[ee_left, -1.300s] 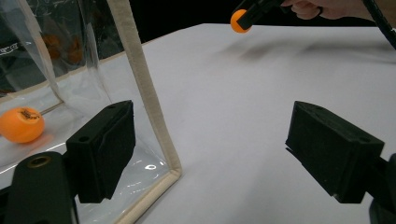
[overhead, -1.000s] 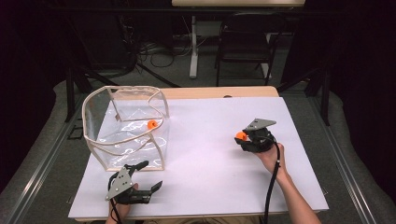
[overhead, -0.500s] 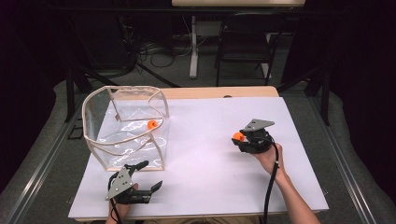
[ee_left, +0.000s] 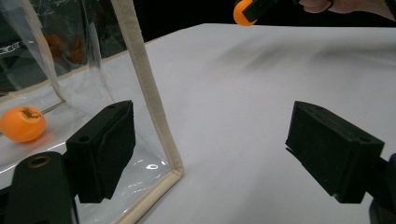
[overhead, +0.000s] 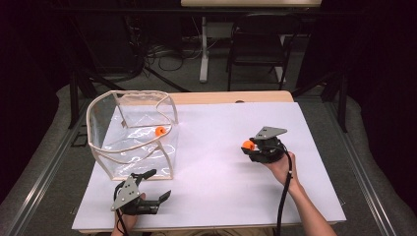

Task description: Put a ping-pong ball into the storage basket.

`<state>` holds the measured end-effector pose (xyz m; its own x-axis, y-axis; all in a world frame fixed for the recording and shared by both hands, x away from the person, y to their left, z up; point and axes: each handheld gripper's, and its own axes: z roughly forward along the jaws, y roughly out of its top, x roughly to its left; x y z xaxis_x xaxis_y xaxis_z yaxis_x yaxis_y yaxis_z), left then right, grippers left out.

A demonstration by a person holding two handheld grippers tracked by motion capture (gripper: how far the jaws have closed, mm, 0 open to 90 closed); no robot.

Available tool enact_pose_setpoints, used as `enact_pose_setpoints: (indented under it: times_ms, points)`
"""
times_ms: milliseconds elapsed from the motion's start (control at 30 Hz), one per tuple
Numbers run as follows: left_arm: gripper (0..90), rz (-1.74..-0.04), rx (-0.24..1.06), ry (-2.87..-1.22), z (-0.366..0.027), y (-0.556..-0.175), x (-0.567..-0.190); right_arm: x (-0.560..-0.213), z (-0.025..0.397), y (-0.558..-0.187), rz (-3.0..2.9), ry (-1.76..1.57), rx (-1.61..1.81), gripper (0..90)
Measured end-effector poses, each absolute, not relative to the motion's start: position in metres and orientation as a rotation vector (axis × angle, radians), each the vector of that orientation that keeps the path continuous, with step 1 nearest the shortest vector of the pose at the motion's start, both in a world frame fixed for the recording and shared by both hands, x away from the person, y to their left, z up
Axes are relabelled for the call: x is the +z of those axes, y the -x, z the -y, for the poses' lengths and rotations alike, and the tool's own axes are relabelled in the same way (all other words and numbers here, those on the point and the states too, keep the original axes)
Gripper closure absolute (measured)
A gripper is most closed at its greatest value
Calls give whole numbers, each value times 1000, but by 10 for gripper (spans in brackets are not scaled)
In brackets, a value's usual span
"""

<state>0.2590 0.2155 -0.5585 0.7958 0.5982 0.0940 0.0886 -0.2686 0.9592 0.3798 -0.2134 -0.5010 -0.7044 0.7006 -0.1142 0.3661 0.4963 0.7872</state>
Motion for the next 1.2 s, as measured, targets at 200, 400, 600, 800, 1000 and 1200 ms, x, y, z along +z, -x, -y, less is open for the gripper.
enact_pose_setpoints:
  times_ms: [200, 400, 600, 800, 1000, 1200]
  points:
    - [157, -529, 534, -1796, -215, -259, -558, -502, 208, -378, -2337, -868, 1088, 508]
    - [157, -531, 539, -1787, -216, -258, -558, -501, 201, -376, -2355, -846, 1096, 508]
    - [157, -529, 536, -1789, -216, -258, -558, -499, 194, -373, -2367, -827, 1110, 508]
    - [157, -530, 536, -1790, -216, -258, -558, -496, 189, -370, -2380, -803, 1128, 509]
    - [157, -532, 536, -1789, -216, -258, -558, -493, 184, -370, -2390, -787, 1149, 509]
    - [157, -531, 535, -1789, -216, -258, -558, -489, 176, -370, -2407, -760, 1153, 509]
